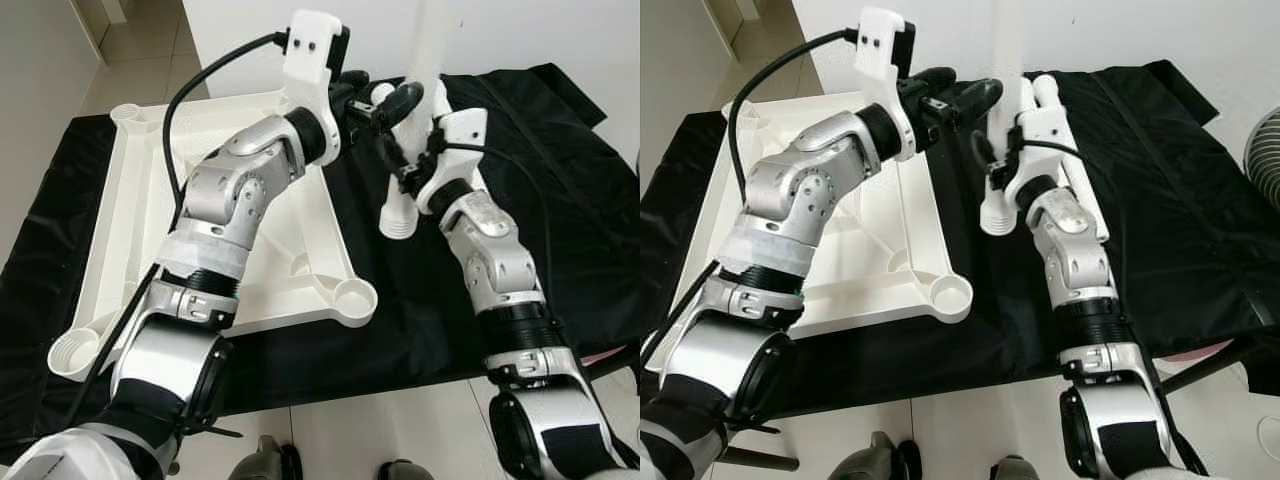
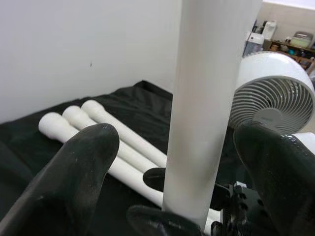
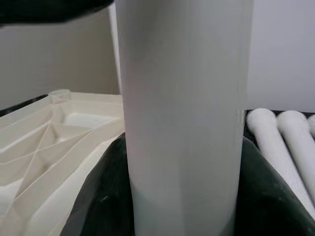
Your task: Building children table
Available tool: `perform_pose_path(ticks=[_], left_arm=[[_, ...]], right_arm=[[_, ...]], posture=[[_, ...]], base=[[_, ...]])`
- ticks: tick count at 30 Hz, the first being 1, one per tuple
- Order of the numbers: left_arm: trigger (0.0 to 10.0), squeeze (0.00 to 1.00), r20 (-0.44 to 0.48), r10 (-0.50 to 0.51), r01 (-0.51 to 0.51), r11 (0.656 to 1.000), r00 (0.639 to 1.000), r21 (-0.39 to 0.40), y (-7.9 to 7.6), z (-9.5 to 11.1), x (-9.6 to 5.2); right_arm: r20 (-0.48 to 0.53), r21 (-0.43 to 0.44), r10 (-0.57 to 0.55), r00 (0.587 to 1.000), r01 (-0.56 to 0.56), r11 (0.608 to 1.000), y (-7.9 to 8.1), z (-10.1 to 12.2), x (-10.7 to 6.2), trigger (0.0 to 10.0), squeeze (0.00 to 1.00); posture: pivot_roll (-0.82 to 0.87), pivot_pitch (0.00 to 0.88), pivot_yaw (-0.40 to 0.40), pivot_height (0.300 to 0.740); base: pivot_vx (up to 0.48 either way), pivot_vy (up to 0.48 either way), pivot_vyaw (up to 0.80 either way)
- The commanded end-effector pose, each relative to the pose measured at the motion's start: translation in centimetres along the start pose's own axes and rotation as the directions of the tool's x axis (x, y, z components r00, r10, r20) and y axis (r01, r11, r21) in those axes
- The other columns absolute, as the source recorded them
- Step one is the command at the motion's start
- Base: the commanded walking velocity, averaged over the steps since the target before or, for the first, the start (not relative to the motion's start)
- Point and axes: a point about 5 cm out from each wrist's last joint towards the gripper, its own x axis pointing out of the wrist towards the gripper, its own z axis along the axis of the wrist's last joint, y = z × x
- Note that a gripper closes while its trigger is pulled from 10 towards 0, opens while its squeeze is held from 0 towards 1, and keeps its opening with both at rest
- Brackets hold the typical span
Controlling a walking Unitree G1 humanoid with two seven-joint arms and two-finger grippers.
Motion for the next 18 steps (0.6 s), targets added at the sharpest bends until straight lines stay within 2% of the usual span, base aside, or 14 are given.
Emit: perform_pose_path(ticks=[1,5,12,13,18], left_arm=[[10.0,0.00,0.005,-0.024,0.024,1.000,1.000,-0.014,-0.5,0.4,0.3],[10.0,0.00,0.000,-0.060,0.060,0.998,0.998,-0.022,-0.9,0.5,0.6],[10.0,0.00,0.016,-0.090,0.091,0.995,0.996,-0.048,-1.1,1.4,0.8],[0.0,0.00,0.012,-0.089,0.090,0.995,0.996,-0.048,-1.0,1.5,0.9],[0.0,0.00,-0.006,-0.060,0.060,0.998,0.998,-0.024,-0.6,1.3,0.8]], right_arm=[[-0.004,-0.019,0.042,0.999,-0.042,0.999,0.7,0.0,0.0,10.0,0.00],[-0.023,-0.046,0.096,0.995,-0.097,0.994,1.4,-0.5,-0.2,10.0,0.00],[-0.041,-0.091,0.110,0.993,-0.113,0.989,1.6,-0.8,-0.5,10.0,0.00],[-0.041,-0.094,0.107,0.993,-0.110,0.989,1.5,-0.8,-0.5,10.0,0.00],[-0.027,-0.103,0.093,0.995,-0.095,0.990,1.2,-0.5,-0.6,10.0,0.00]], posture=[[-0.08,0.071,0.074,0.740],[-0.08,0.071,0.074,0.740],[-0.08,0.082,0.082,0.740],[-0.08,0.082,0.082,0.740],[-0.08,0.082,0.087,0.740]], base=[[0.000,0.000,0.00],[0.000,0.000,0.00],[0.000,0.000,0.00],[0.000,0.000,0.00],[0.000,0.000,0.00]])
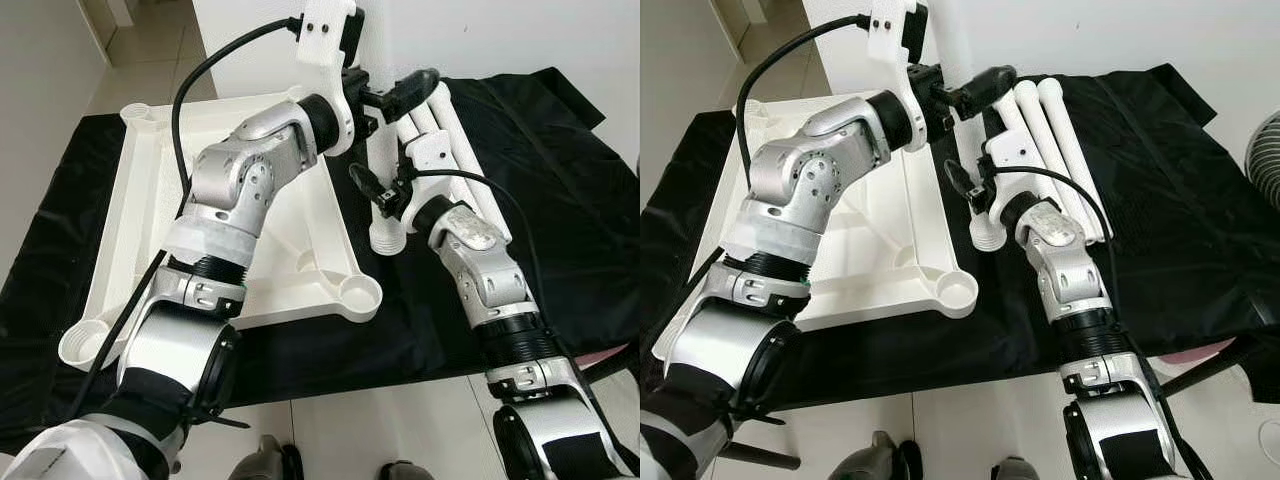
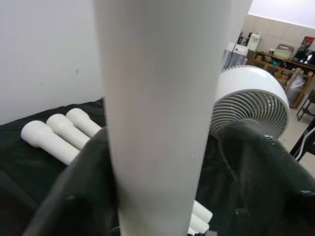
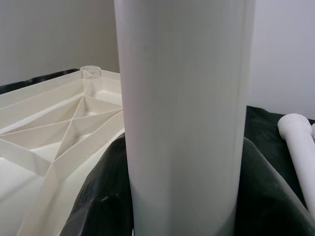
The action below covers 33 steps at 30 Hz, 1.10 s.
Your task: Building children table
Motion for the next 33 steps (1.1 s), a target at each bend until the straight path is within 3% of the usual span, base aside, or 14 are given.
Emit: perform_pose_path(ticks=[1,11,12,14,15,18,19,20,21,22,33], left_arm=[[0.0,0.00,-0.027,-0.018,0.019,1.000,0.999,0.008,0.1,-0.2,0.0],[0.0,0.00,-0.030,-0.025,0.026,1.000,0.999,0.008,0.0,-0.2,0.1],[0.0,0.00,-0.028,-0.028,0.028,1.000,0.999,0.006,-0.1,-0.1,0.1],[0.0,0.00,-0.028,-0.028,0.028,1.000,0.999,0.006,-0.1,-0.1,0.1],[10.0,0.00,-0.013,-0.018,0.018,1.000,1.000,0.016,0.0,0.3,0.1],[10.0,0.00,0.001,-0.013,0.013,1.000,1.000,0.014,0.0,0.7,0.1],[10.0,0.00,0.014,-0.011,0.010,1.000,1.000,0.016,-0.1,1.1,0.1],[10.0,0.00,0.014,-0.011,0.010,1.000,1.000,0.016,-0.1,1.1,0.1],[10.0,0.00,0.024,-0.012,0.011,1.000,1.000,0.017,-0.1,1.3,0.2],[10.0,0.00,0.034,-0.012,0.012,1.000,0.999,0.020,-0.2,1.6,0.2],[10.0,0.00,0.074,-0.039,0.036,0.999,0.997,0.034,-0.9,2.7,0.3]], right_arm=[[0.030,-0.016,-0.007,1.000,0.008,1.000,-0.1,0.4,-0.2,10.0,0.00],[0.074,-0.015,-0.025,0.997,0.026,1.000,-0.2,1.1,-0.2,10.0,0.00],[0.075,-0.006,-0.029,0.997,0.029,1.000,-0.3,1.1,-0.2,10.0,0.11],[0.075,-0.006,-0.029,0.997,0.029,1.000,-0.3,1.1,-0.2,10.0,0.11],[0.072,0.040,-0.054,0.996,0.051,0.998,-0.5,1.1,-0.2,10.0,1.00],[0.058,0.046,-0.073,0.996,0.070,0.996,-0.6,0.9,-0.1,10.0,1.00],[0.046,0.049,-0.089,0.995,0.087,0.995,-0.8,0.8,-0.1,10.0,0.59],[0.046,0.049,-0.089,0.995,0.087,0.995,-0.8,0.8,-0.1,10.0,0.59],[0.037,0.046,-0.100,0.994,0.099,0.994,-0.8,0.6,0.0,10.0,0.18],[0.021,0.051,-0.103,0.994,0.102,0.993,-0.8,0.4,0.0,10.0,0.00],[-0.097,0.088,-0.073,0.993,0.082,0.993,0.2,-1.4,0.1,10.0,0.00]], posture=[[-0.08,0.079,0.092,0.740],[-0.09,0.071,0.087,0.740],[-0.09,0.071,0.087,0.740],[-0.09,0.071,0.087,0.740],[-0.09,0.069,0.085,0.740],[-0.08,0.068,0.081,0.740],[-0.08,0.067,0.080,0.740],[-0.08,0.067,0.080,0.740],[-0.08,0.067,0.080,0.740],[-0.08,0.067,0.080,0.740],[-0.08,0.070,0.081,0.740]], base=[[0.000,0.000,0.00],[0.000,0.000,0.00],[0.000,0.000,0.00],[0.000,0.000,0.00],[0.000,0.000,0.00],[0.000,0.000,0.00],[0.000,0.000,0.00],[0.000,0.000,0.00],[0.000,0.000,0.00],[0.000,0.000,0.00],[0.000,0.000,0.00]])
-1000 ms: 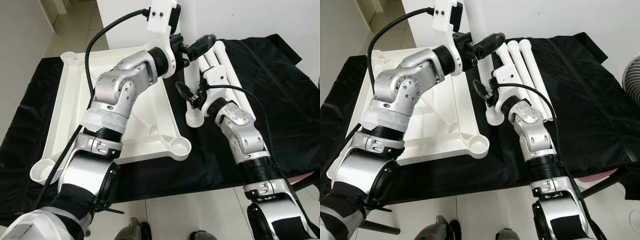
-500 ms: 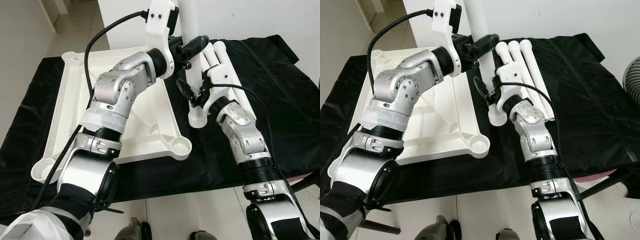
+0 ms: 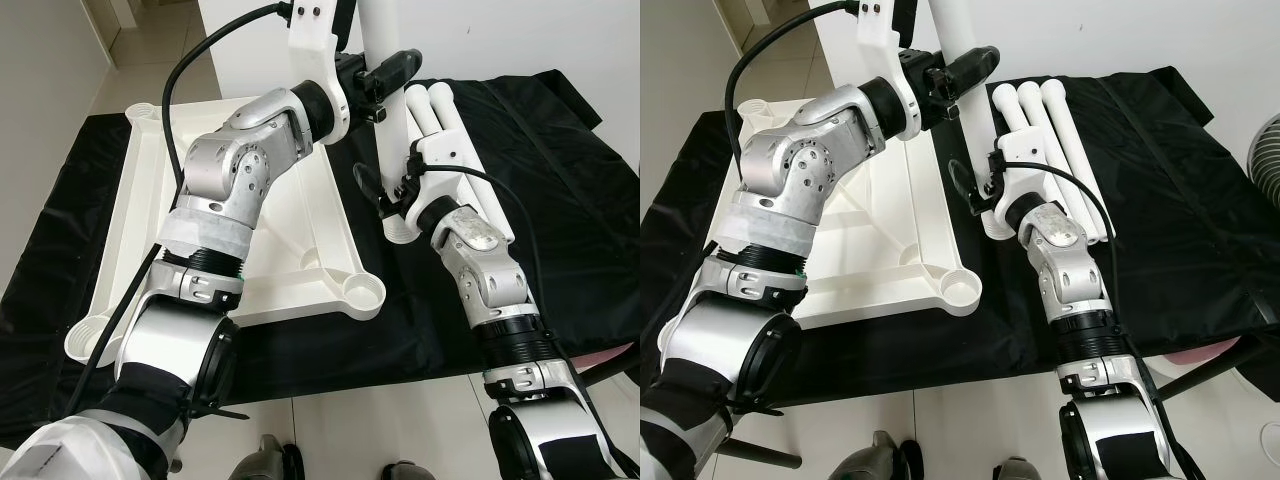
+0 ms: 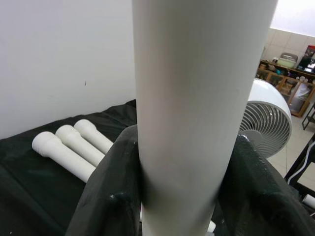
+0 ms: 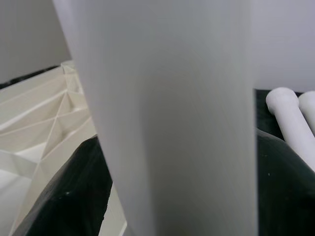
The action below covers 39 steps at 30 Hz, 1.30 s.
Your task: Building children table
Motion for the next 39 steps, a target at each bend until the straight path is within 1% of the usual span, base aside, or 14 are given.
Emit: perform_pose_path(ticks=[1,2,9,10,17,19,20,21,22,23,24,36,37,39], left_arm=[[10.0,0.00,0.035,-0.048,0.047,0.999,0.998,0.026,-0.9,1.3,0.3],[10.0,0.00,0.035,-0.052,0.051,0.998,0.998,0.031,-1.0,1.3,0.4],[10.0,0.00,0.033,-0.058,0.056,0.998,0.998,0.038,-1.1,1.4,0.4],[10.0,0.00,0.033,-0.062,0.061,0.997,0.998,0.040,-1.2,1.4,0.4],[10.0,0.00,0.031,-0.071,0.070,0.997,0.997,0.039,-1.5,1.4,0.5],[10.0,0.00,0.029,-0.076,0.075,0.996,0.997,0.037,-1.7,1.3,0.5],[10.0,0.00,0.027,-0.089,0.089,0.996,0.996,0.031,-2.1,1.2,0.6],[10.0,0.00,0.027,-0.089,0.089,0.996,0.996,0.031,-2.1,1.2,0.6],[10.0,0.35,0.038,-0.122,0.122,0.992,0.992,-0.011,-2.7,1.0,0.7],[10.0,0.35,0.038,-0.122,0.122,0.992,0.992,-0.011,-2.7,1.0,0.7],[10.0,1.00,0.051,-0.130,0.132,0.989,0.990,-0.059,-2.8,0.9,0.7],[10.0,1.00,0.109,-0.085,0.100,0.984,0.990,-0.144,-2.2,2.2,0.3],[10.0,0.00,0.113,-0.064,0.079,0.987,0.992,-0.137,-1.8,2.3,0.0],[10.0,0.00,0.133,-0.013,0.032,0.989,0.991,-0.142,-0.8,2.6,-0.7]], right_arm=[[-0.033,0.015,0.014,0.999,-0.014,1.000,0.5,-0.6,0.1,10.0,0.00],[-0.046,0.025,0.017,0.999,-0.016,1.000,0.6,-0.7,0.1,4.3,0.00],[-0.066,0.036,0.011,0.998,-0.008,0.999,0.7,-0.9,0.2,2.2,0.00],[-0.075,0.038,0.010,0.997,-0.007,0.999,0.7,-0.9,0.1,0.0,0.00],[-0.086,0.027,0.001,0.996,0.001,1.000,0.6,-0.9,0.1,0.0,0.00],[-0.092,0.020,-0.011,0.996,0.013,1.000,0.5,-0.9,0.1,1.9,0.00],[-0.098,0.009,-0.027,0.995,0.028,1.000,0.3,-1.0,0.1,7.4,0.00],[-0.098,0.009,-0.027,0.995,0.028,1.000,0.3,-1.0,0.1,7.4,0.00],[-0.100,0.005,-0.053,0.994,0.054,0.999,0.1,-1.0,0.1,10.0,0.00],[-0.100,0.005,-0.053,0.994,0.054,0.999,0.1,-1.0,0.1,10.0,0.00],[-0.092,0.010,-0.065,0.994,0.066,0.998,0.0,-0.9,0.2,10.0,0.00],[-0.068,0.037,-0.100,0.993,0.103,0.994,-0.2,-0.6,0.2,10.0,0.00],[-0.061,0.043,-0.115,0.991,0.118,0.992,-0.3,-0.5,0.2,10.0,0.00],[-0.052,0.062,-0.149,0.987,0.152,0.986,-0.7,-0.4,0.1,10.0,0.00]], posture=[[-0.08,0.070,0.081,0.740],[-0.08,0.070,0.081,0.740],[-0.09,0.069,0.082,0.740],[-0.08,0.072,0.081,0.740],[-0.08,0.075,0.082,0.740],[-0.08,0.075,0.082,0.740],[-0.08,0.075,0.082,0.740],[-0.08,0.075,0.082,0.740],[-0.08,0.077,0.085,0.740],[-0.08,0.077,0.085,0.740],[-0.08,0.077,0.085,0.740],[-0.08,0.075,0.088,0.740],[-0.08,0.072,0.090,0.740],[-0.08,0.072,0.090,0.740]], base=[[0.000,0.000,0.00],[0.000,0.000,0.00],[0.000,0.000,0.00],[0.000,0.000,0.00],[0.000,0.000,0.00],[0.000,0.000,0.00],[0.000,0.000,0.00],[0.000,0.000,0.00],[0.000,0.000,0.00],[0.000,0.000,0.00],[0.000,0.000,0.00],[0.000,0.000,0.00],[0.000,0.000,0.00],[0.000,0.000,0.00]])
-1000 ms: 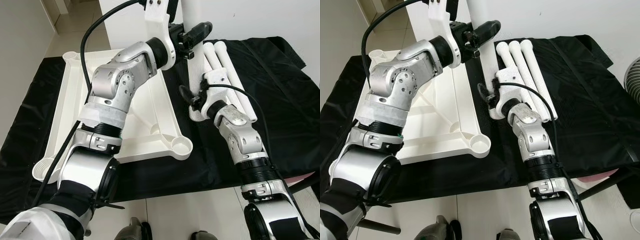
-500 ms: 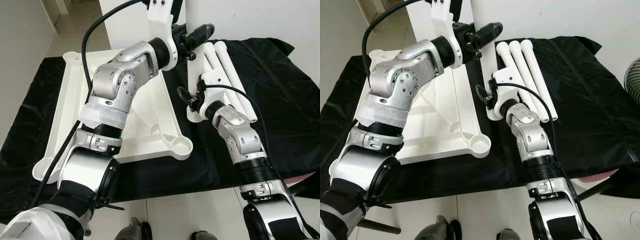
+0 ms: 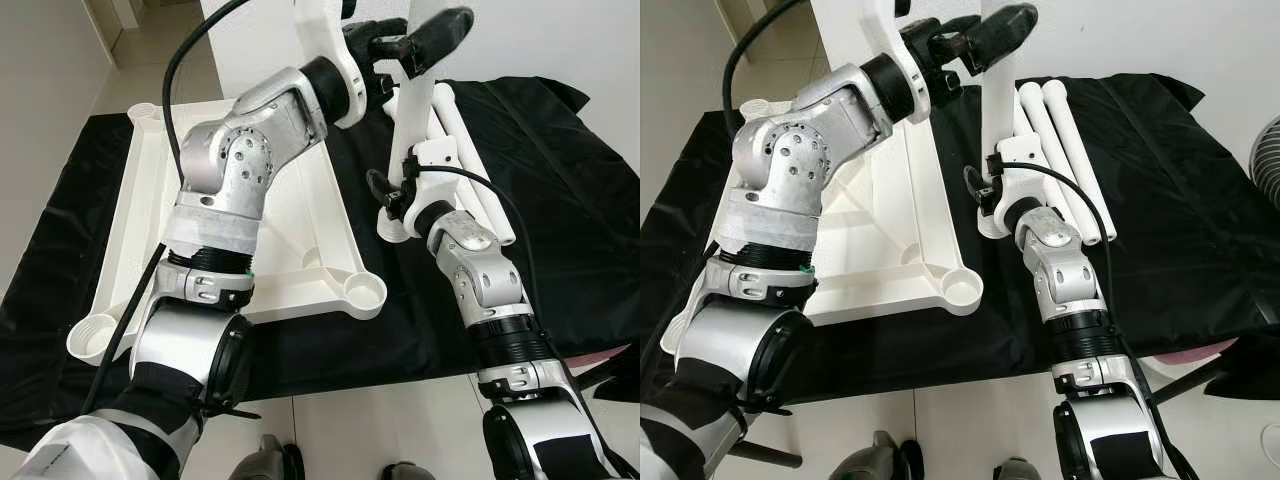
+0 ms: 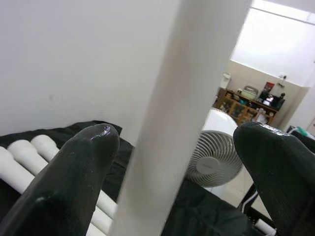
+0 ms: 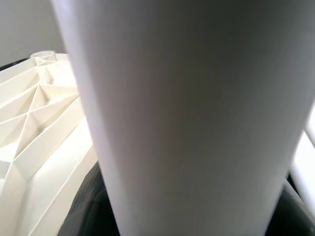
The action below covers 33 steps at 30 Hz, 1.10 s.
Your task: Building children table
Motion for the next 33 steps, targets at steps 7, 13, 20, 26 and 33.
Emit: perform_pose_path(ticks=[7,13,20,26,33], left_arm=[[10.0,0.00,-0.026,0.186,-0.184,0.980,0.982,0.075,3.6,-0.5,-4.1],[10.0,0.00,-0.141,0.293,-0.266,0.947,0.946,0.182,5.1,-3.7,-7.1],[10.0,0.00,-0.266,0.340,-0.253,0.915,0.902,0.313,5.7,-6.8,-9.6],[10.0,0.00,-0.398,0.371,-0.209,0.895,0.839,0.393,5.9,-10.1,-12.2],[10.0,0.00,-0.596,0.339,-0.030,0.884,0.728,0.466,5.7,-13.7,-15.6]], right_arm=[[0.069,0.082,-0.093,0.993,0.087,0.993,-1.1,0.8,-0.2,10.0,0.00],[0.114,0.119,-0.110,0.987,0.097,0.988,-1.3,1.6,-0.4,10.0,0.00],[0.111,0.108,-0.089,0.990,0.077,0.991,-0.8,1.6,-0.4,10.0,0.00],[0.108,0.096,-0.057,0.992,0.047,0.994,-0.5,1.5,-0.4,10.0,0.00],[0.099,0.082,-0.032,0.995,0.024,0.996,-0.4,1.4,-0.4,10.0,0.00]], posture=[[-0.09,0.072,0.093,0.740],[-0.09,0.072,0.088,0.740],[-0.08,0.075,0.080,0.740],[-0.07,0.087,0.067,0.740],[-0.06,0.099,0.062,0.740]], base=[[0.000,0.000,0.00],[0.000,0.000,0.00],[0.000,0.000,0.00],[0.000,0.000,0.00],[0.000,0.000,0.00]])
